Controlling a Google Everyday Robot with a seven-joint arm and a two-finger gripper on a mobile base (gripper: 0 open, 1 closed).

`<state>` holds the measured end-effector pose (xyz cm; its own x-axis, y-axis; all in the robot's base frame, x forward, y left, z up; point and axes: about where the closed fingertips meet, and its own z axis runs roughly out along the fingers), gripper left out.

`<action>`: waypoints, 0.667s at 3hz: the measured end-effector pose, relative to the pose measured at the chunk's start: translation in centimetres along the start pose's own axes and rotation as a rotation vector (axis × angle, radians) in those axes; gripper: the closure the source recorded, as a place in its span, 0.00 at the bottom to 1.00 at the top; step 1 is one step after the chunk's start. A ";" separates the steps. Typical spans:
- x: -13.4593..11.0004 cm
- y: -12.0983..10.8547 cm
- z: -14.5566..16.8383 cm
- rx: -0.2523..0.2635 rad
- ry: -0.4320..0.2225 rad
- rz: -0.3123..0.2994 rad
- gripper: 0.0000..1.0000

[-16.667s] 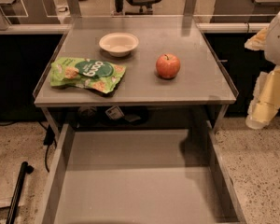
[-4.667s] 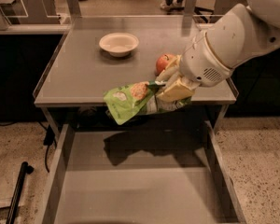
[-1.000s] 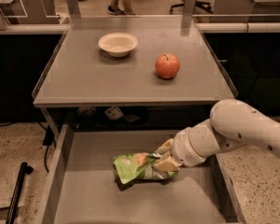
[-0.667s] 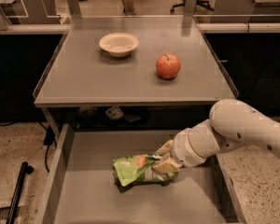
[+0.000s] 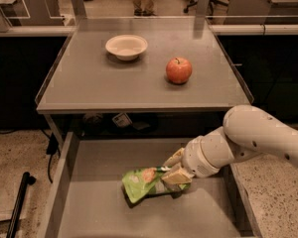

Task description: Place green rice chip bag into top drawer

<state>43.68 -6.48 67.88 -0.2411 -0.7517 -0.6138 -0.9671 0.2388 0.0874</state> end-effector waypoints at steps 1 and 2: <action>0.0 0.0 0.0 0.000 0.000 0.000 0.07; 0.0 0.0 0.0 0.000 0.000 0.000 0.00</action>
Offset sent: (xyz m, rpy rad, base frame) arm 0.0000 0.0000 0.0000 0.0000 0.0000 0.0000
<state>43.68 -6.48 67.88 -0.2410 -0.7518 -0.6138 -0.9672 0.2387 0.0874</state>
